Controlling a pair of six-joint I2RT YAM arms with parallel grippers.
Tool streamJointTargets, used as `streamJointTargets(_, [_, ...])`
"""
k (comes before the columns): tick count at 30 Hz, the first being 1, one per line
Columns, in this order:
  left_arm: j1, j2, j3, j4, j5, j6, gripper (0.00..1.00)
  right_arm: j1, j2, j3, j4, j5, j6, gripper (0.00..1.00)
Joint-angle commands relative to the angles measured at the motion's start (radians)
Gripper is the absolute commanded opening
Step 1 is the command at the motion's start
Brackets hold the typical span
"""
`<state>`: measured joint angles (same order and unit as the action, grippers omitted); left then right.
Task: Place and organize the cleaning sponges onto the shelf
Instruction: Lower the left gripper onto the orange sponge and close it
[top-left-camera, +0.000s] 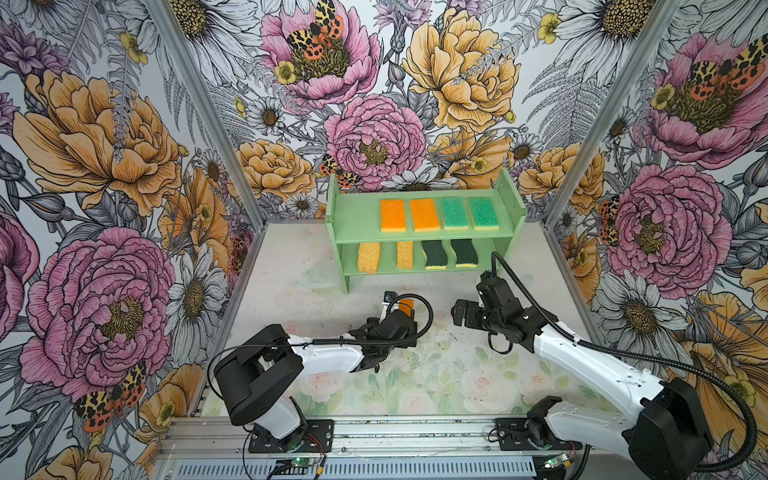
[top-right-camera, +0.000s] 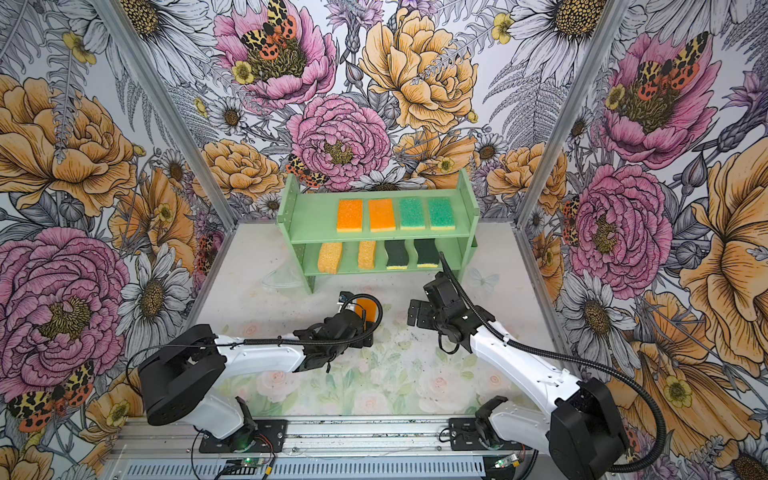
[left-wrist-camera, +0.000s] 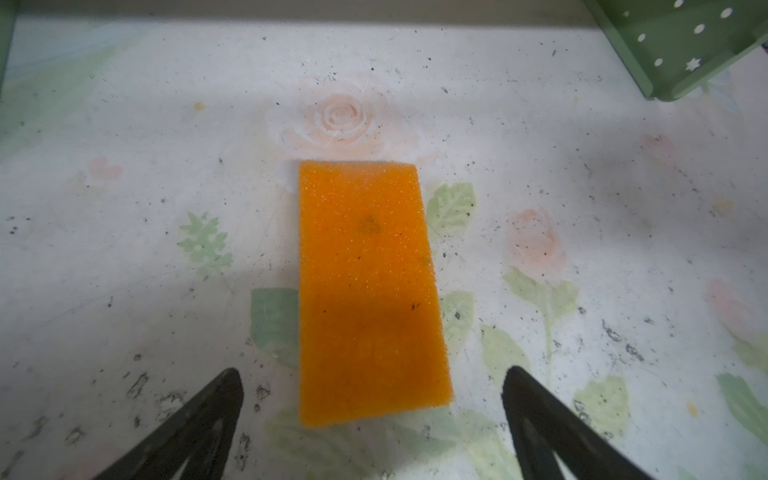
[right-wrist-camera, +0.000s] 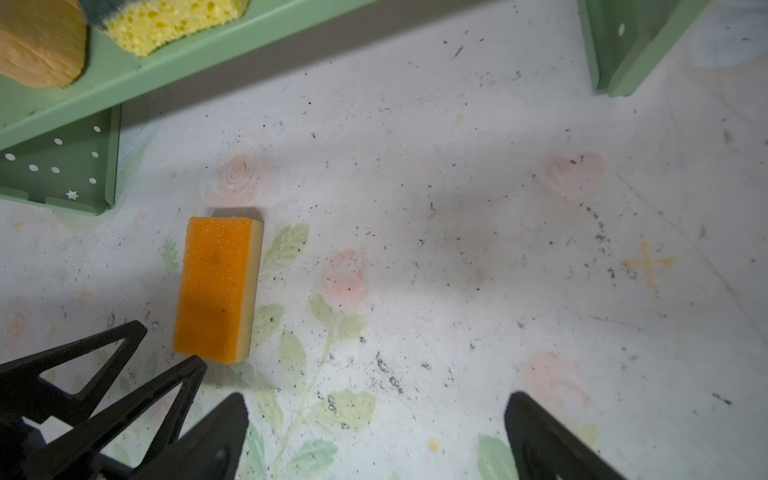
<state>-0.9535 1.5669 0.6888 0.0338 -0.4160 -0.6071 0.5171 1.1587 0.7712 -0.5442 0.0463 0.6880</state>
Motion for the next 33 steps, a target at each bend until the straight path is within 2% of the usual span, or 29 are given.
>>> streamJointTargets(1, [-0.009, 0.030, 0.046, -0.012, -0.043, -0.043, 0.99, -0.006, -0.028, -0.009, 0.008, -0.008, -0.009, 0.99])
streamJointTargets(14, [-0.014, 0.111, 0.112, -0.060, -0.027, -0.049, 0.99, -0.014, -0.039, -0.023, 0.007, -0.011, -0.006, 0.99])
streamJointTargets(33, [-0.026, 0.166, 0.162, -0.179, -0.084, -0.058, 0.98, -0.019, -0.045, -0.032, 0.007, -0.011, -0.003, 0.99])
